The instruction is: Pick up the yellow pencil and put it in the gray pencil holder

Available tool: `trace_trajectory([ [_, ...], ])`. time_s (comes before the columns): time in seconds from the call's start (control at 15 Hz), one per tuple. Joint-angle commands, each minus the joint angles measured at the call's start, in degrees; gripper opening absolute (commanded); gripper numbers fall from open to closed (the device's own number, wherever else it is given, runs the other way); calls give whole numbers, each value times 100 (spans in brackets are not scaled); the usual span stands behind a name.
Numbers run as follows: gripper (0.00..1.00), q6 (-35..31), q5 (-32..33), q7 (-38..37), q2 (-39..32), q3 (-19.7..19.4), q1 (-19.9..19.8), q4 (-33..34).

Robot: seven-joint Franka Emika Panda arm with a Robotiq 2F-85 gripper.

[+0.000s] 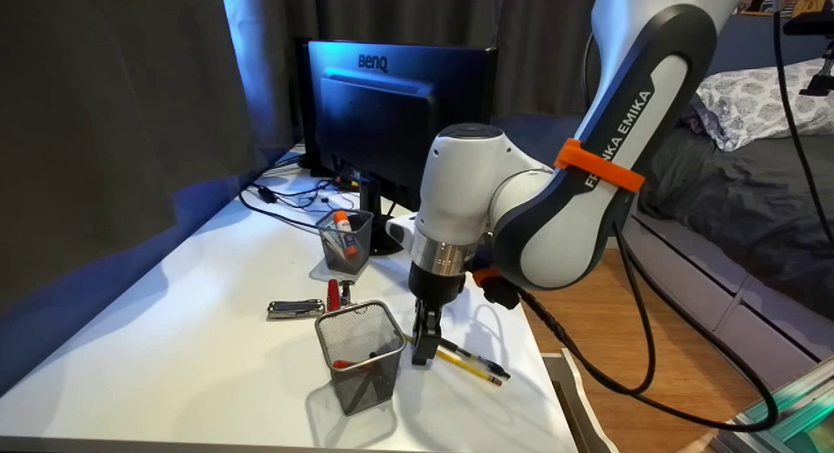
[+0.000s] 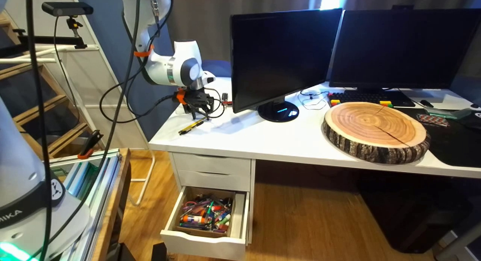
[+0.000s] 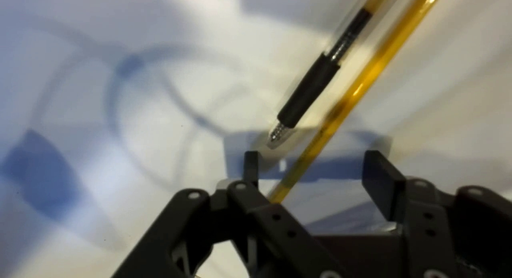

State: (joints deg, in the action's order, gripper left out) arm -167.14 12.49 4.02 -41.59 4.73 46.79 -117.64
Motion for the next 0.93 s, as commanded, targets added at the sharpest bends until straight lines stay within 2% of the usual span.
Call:
trace_trajectory([
  [0.0,38,-70,96,-141,-78,39,-59,70],
  [0.33,3,6,124,-142,27,49,-7,74],
  [0.4,0,15,125,-142,48,48,-8,51],
  [0.6,2,-8,173,-45,332,99,-62,-217],
  [0.87,2,-152,101,78,994,425,-249,-687],
])
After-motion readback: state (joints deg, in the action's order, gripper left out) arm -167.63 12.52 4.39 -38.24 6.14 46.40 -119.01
